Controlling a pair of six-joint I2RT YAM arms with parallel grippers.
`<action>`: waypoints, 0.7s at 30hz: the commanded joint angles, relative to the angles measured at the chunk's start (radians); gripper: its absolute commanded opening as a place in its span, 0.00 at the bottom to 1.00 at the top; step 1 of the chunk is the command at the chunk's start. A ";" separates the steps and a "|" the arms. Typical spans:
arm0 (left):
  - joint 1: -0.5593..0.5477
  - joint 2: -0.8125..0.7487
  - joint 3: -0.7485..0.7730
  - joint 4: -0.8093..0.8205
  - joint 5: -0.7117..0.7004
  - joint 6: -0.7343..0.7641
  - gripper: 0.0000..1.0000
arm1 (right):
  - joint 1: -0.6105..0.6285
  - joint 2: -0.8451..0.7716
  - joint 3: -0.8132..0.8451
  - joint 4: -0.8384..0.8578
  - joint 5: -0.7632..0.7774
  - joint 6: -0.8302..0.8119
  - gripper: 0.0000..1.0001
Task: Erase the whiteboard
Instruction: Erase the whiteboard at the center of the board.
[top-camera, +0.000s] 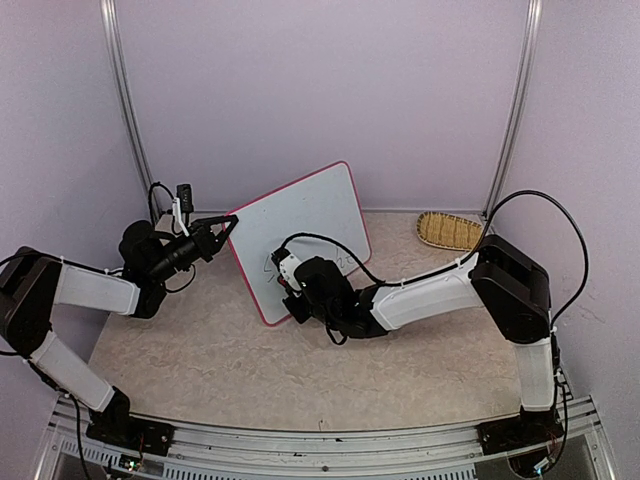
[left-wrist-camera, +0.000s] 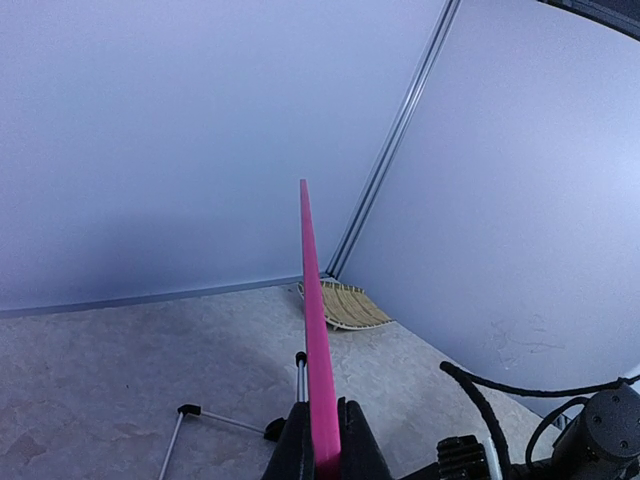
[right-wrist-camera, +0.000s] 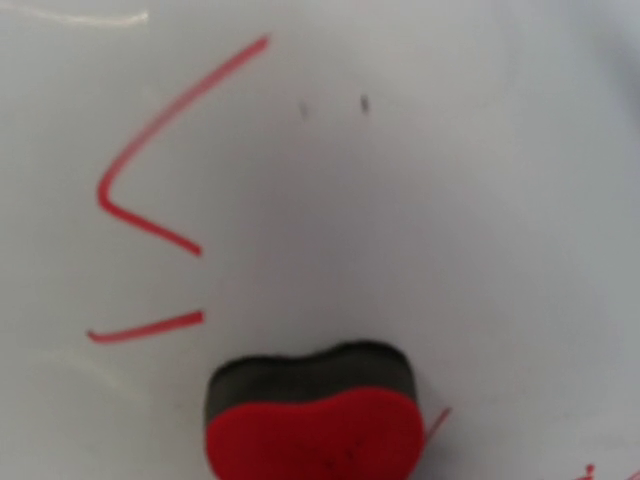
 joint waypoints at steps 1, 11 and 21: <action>-0.033 0.017 -0.009 -0.054 0.138 0.054 0.00 | 0.000 0.033 -0.012 -0.063 -0.010 0.012 0.17; -0.033 0.014 -0.009 -0.053 0.138 0.055 0.00 | 0.004 0.022 0.103 -0.057 -0.014 -0.060 0.17; -0.034 0.013 -0.010 -0.055 0.136 0.057 0.00 | 0.003 0.046 0.245 -0.062 0.005 -0.130 0.17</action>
